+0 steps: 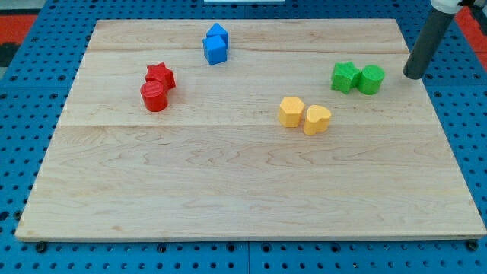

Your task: Point at blue cube

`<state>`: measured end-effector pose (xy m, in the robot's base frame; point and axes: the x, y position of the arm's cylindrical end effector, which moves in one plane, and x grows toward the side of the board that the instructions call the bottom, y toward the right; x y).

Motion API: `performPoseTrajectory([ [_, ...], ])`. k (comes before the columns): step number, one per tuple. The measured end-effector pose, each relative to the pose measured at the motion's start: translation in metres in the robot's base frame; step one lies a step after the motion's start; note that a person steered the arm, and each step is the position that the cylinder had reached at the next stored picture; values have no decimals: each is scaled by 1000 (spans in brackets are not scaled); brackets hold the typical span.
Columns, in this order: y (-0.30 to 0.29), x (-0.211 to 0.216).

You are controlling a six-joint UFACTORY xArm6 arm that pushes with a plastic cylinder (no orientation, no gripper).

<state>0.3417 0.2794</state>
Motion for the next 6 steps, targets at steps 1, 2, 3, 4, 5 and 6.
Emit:
performPoseTrajectory([
  [1,0,0],
  [2,0,-11],
  [3,-11,-58],
  [4,-63,-70],
  [5,-120,-59],
  [6,-183,-25],
])
